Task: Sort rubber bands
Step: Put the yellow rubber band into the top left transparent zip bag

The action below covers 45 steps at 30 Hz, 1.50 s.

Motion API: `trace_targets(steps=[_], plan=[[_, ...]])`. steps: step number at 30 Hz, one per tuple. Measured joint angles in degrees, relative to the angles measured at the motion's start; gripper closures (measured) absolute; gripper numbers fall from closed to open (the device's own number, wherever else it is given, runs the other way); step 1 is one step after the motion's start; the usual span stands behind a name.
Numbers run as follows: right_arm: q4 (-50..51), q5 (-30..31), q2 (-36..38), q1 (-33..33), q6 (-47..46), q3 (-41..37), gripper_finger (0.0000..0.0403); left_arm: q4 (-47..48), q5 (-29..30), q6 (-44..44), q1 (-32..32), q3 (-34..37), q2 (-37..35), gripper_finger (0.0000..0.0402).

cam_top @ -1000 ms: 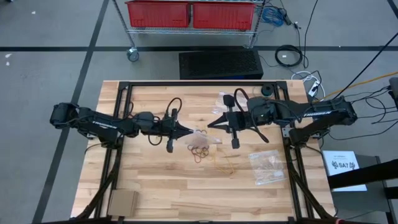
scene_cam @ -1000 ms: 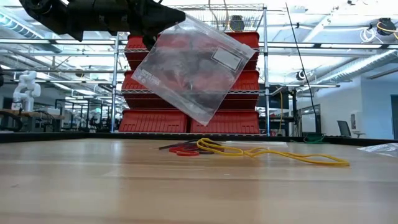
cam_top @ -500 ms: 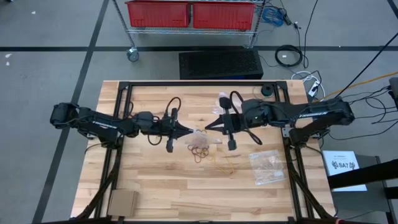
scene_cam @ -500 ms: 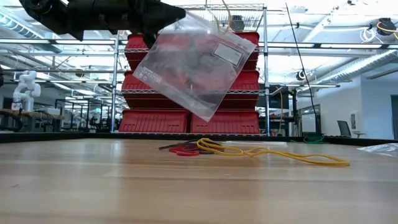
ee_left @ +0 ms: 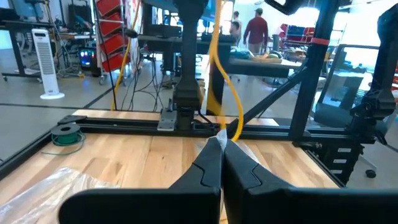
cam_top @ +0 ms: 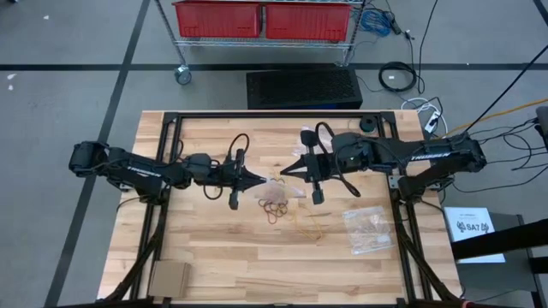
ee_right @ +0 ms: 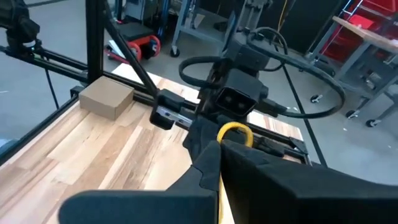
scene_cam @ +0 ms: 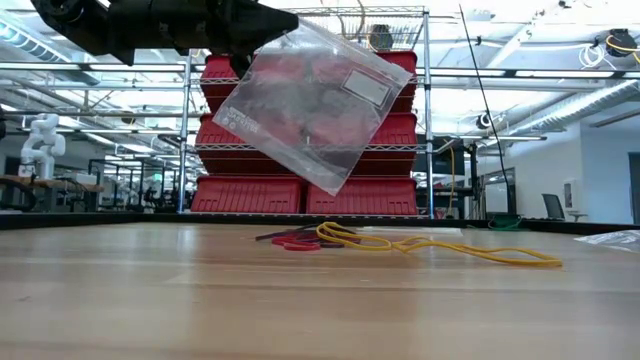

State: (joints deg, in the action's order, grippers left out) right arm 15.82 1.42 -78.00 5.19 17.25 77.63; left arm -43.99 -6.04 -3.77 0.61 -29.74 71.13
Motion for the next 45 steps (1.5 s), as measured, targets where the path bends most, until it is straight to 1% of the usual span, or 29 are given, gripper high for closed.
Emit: trace_targets(steps=[10,15,23,36,45], plan=[[2.4,0.0,0.4,0.2,4.0,0.2,0.0403,2.1,0.0,0.0,0.0,0.0,0.0,0.0401],[1.9,0.0,1.7,0.1,5.3,0.2,0.0403,2.2,0.0,0.0,0.1,0.0,0.0,0.0401],[-0.2,0.0,1.3,0.0,8.9,0.2,0.0403,1.4,-0.1,-0.3,0.1,0.0,0.0,0.0401],[-0.3,-0.2,-0.4,0.0,9.0,0.2,0.0403,-0.9,-0.9,-0.3,0.1,0.0,0.0,0.0401],[-0.9,-0.2,-1.5,0.2,9.5,0.2,0.0403,-0.7,-0.9,-0.3,0.1,0.0,0.0,0.0401]])
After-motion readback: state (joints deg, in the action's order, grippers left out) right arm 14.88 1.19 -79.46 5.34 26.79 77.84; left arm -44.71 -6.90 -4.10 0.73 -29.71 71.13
